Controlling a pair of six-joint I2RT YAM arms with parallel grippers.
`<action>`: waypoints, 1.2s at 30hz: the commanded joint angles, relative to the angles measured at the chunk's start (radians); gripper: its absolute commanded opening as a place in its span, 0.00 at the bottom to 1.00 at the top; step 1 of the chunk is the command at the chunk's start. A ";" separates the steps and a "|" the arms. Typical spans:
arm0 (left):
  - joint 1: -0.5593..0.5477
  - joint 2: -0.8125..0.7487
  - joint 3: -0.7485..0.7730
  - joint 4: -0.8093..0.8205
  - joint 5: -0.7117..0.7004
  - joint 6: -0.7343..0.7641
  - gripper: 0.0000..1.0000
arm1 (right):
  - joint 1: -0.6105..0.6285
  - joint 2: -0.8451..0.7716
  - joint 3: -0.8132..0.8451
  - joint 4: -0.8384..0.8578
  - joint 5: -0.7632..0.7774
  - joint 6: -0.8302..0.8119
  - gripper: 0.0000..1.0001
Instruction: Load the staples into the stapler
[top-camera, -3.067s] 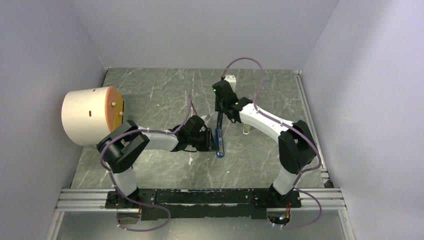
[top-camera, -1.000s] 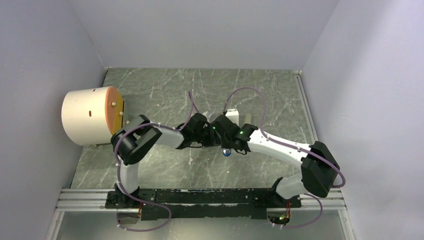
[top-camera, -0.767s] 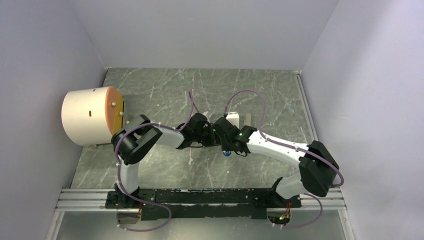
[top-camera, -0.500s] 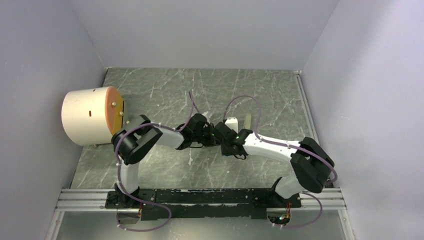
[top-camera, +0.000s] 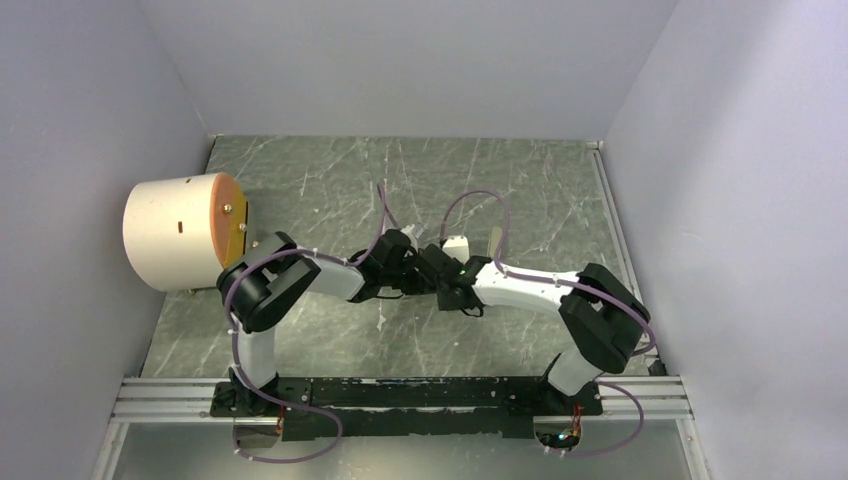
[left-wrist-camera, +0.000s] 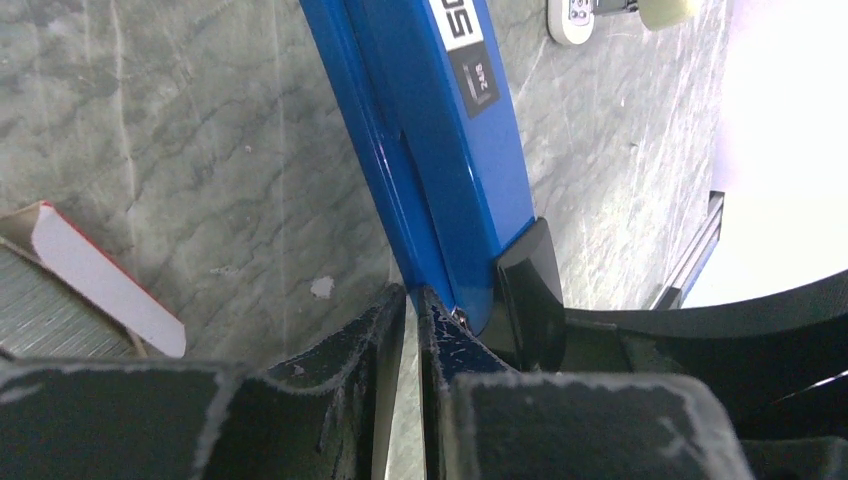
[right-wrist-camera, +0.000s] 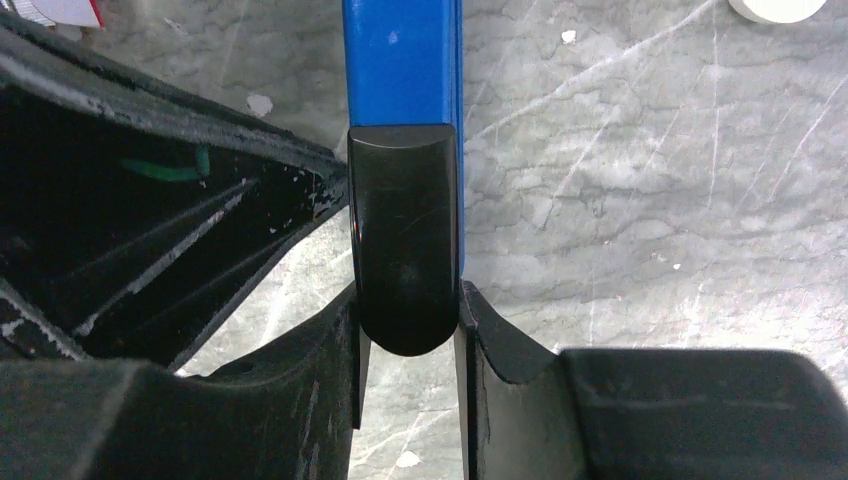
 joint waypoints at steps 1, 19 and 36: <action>0.000 0.031 -0.065 -0.258 -0.099 0.091 0.21 | -0.009 0.043 0.003 -0.026 -0.017 0.019 0.25; 0.000 -0.108 0.000 -0.430 -0.184 0.137 0.25 | -0.081 -0.196 0.076 0.008 -0.017 -0.099 0.75; 0.006 -0.662 0.293 -0.949 -0.673 0.367 0.69 | -0.081 -0.698 0.262 -0.341 0.408 -0.098 1.00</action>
